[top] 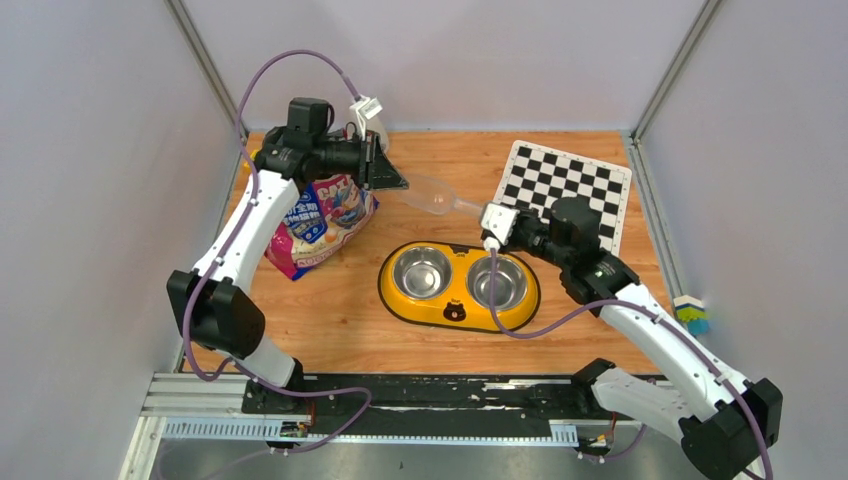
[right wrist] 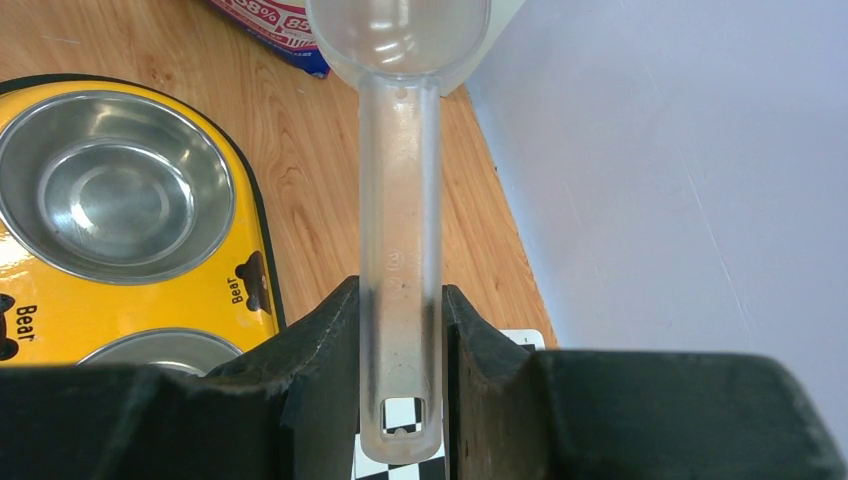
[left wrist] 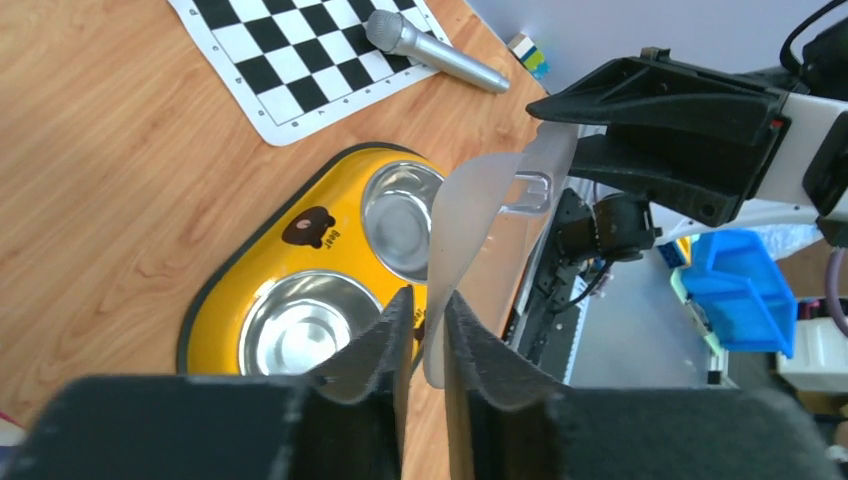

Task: Serve the pet food
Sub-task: Pick up the spatula from the pet food bowl.

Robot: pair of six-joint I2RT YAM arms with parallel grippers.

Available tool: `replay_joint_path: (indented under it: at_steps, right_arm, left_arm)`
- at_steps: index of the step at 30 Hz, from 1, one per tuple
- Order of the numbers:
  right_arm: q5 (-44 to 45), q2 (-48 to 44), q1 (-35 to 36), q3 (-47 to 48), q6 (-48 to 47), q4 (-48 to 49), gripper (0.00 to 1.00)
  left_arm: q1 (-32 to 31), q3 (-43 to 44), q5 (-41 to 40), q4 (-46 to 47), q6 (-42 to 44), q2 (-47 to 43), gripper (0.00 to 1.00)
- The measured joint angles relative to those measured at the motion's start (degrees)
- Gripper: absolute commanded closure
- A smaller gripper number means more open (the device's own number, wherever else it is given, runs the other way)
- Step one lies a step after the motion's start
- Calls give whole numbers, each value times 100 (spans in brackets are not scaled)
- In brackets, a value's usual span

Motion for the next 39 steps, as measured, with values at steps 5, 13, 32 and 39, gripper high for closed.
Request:
replay_joint_path:
  at_steps: [5,13,32,39]
  right_arm:
    - [131,46,66,0,26,22,95]
    - [-7,382,223,208,-20,-44,2]
    - [-1167,1119,245,984,-55,-433,70]
    - [-859,1134,164,1027,2,-304,100]
  left_arm:
    - [-24,35,4,-46,44,22,100]
    - [-85,35,15,-109,61,72,100]
    - [-98,-247,647,267,-173,76,100]
    - [-90,-271,638,223,-203,66,100]
